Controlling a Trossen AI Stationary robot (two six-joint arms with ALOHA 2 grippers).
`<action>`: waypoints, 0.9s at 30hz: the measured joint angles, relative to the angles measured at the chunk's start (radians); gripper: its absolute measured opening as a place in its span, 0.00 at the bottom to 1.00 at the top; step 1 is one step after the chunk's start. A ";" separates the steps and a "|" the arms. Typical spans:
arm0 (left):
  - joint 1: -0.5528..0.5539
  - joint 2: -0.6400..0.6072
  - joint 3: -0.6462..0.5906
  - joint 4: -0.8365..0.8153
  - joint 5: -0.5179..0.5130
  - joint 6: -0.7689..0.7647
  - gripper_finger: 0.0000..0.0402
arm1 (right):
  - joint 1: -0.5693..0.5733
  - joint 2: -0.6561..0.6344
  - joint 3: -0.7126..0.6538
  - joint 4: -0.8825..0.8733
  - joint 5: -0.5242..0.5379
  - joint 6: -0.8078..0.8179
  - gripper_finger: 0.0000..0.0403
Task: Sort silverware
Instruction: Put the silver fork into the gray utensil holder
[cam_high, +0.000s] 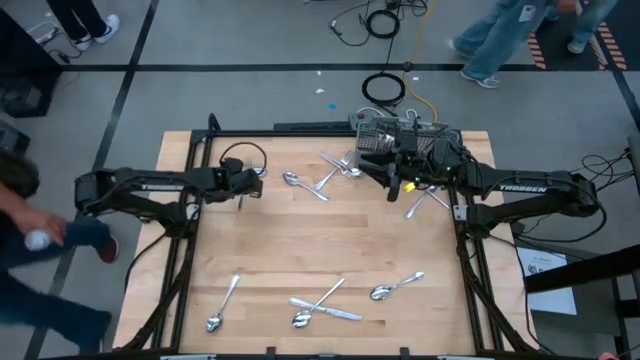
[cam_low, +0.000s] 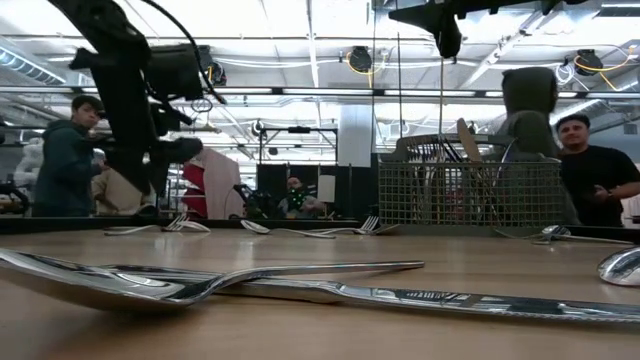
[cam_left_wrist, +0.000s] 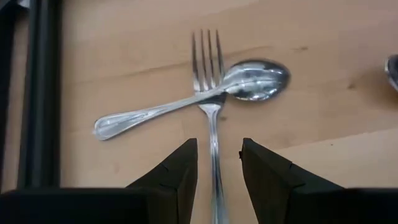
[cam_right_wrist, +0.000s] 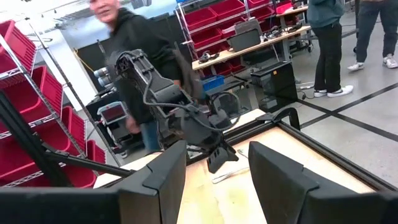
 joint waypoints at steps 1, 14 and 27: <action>0.005 0.016 0.000 0.025 0.012 0.012 0.33 | 0.000 0.000 0.000 -0.001 0.000 0.001 0.41; 0.036 0.144 -0.026 0.098 0.051 0.006 0.33 | 0.000 0.000 0.000 -0.009 0.000 0.002 0.41; 0.069 0.141 -0.136 0.294 0.126 -0.013 0.33 | 0.000 0.000 0.000 -0.025 0.000 -0.016 0.41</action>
